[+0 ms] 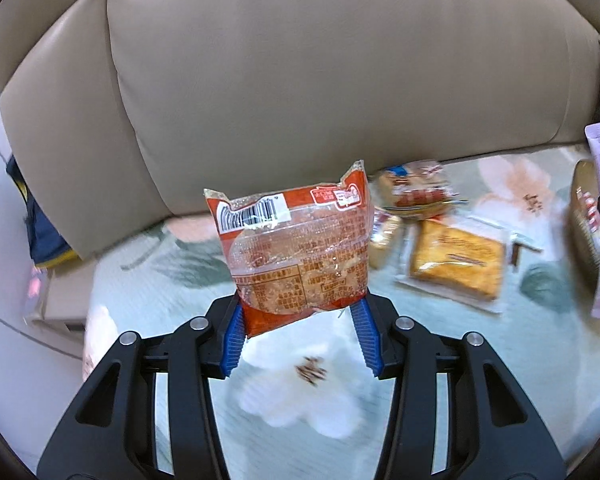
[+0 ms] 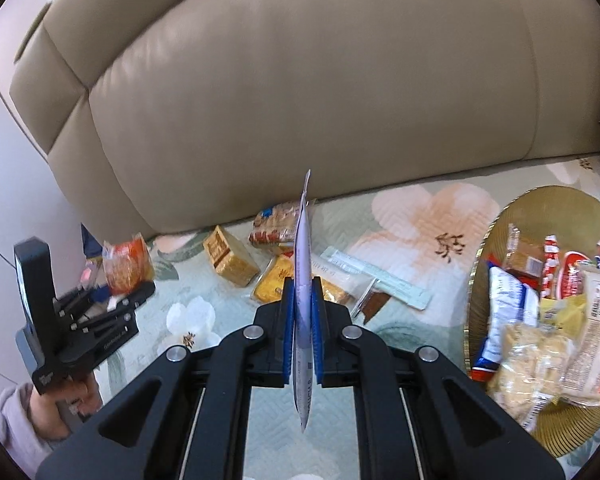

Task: Organize snacks
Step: 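Carry both held items over the gold bowl and open both tools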

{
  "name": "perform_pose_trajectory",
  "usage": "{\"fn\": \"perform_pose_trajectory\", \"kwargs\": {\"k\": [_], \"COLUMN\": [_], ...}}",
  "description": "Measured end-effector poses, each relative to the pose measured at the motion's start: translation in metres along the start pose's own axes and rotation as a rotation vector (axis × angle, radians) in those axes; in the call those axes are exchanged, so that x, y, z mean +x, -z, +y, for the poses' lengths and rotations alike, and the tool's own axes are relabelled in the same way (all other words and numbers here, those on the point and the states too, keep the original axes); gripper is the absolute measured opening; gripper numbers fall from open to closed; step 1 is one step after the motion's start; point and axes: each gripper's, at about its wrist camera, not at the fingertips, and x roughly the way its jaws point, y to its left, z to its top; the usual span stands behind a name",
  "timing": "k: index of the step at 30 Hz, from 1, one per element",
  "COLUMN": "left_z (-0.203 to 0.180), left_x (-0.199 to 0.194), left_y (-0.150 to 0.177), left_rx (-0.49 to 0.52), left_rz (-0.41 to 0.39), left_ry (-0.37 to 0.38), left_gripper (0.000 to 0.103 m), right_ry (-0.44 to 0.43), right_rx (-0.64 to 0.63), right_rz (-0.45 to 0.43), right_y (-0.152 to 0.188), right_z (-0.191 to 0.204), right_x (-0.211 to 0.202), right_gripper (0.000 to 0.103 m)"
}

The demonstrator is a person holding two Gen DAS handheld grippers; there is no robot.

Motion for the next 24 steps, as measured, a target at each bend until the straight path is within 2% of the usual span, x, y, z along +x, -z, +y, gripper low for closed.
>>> {"fn": "perform_pose_trajectory", "kwargs": {"k": [3, 8, 14, 17, 20, 21, 22, 23, 24], "left_z": [-0.010, -0.053, -0.138, -0.196, -0.243, -0.263, -0.280, -0.293, -0.306], "left_x": [-0.007, -0.029, -0.048, -0.046, -0.037, -0.030, -0.022, -0.014, -0.006], "left_y": [-0.001, -0.016, -0.051, -0.068, -0.078, -0.080, -0.080, -0.079, -0.076], "left_rx": [-0.038, 0.012, 0.096, 0.135, 0.189, 0.225, 0.257, 0.282, 0.297], "left_rz": [0.010, -0.027, -0.075, -0.072, -0.048, -0.023, 0.005, 0.032, 0.059], "left_ry": [0.024, 0.055, 0.168, 0.270, 0.369, 0.407, 0.430, 0.443, 0.443], "left_gripper": [0.047, 0.047, 0.047, 0.047, 0.049, 0.053, 0.072, 0.087, 0.099], "right_ry": [0.004, 0.054, 0.174, 0.205, 0.339, 0.362, 0.390, 0.418, 0.447], "right_rx": [0.044, 0.182, 0.323, 0.391, 0.407, 0.404, 0.408, 0.424, 0.450], "right_rz": [-0.059, -0.126, -0.189, -0.194, -0.148, -0.131, -0.110, -0.093, -0.083], "right_y": [-0.008, -0.019, -0.012, -0.003, 0.004, 0.005, 0.007, 0.009, 0.009], "right_z": [-0.017, -0.067, -0.147, -0.182, -0.208, -0.212, -0.218, -0.223, -0.230], "right_x": [-0.021, -0.058, -0.097, -0.105, -0.096, -0.091, -0.085, -0.077, -0.071], "right_gripper": [0.007, 0.007, 0.007, 0.008, 0.010, 0.011, 0.026, 0.075, 0.091]}}
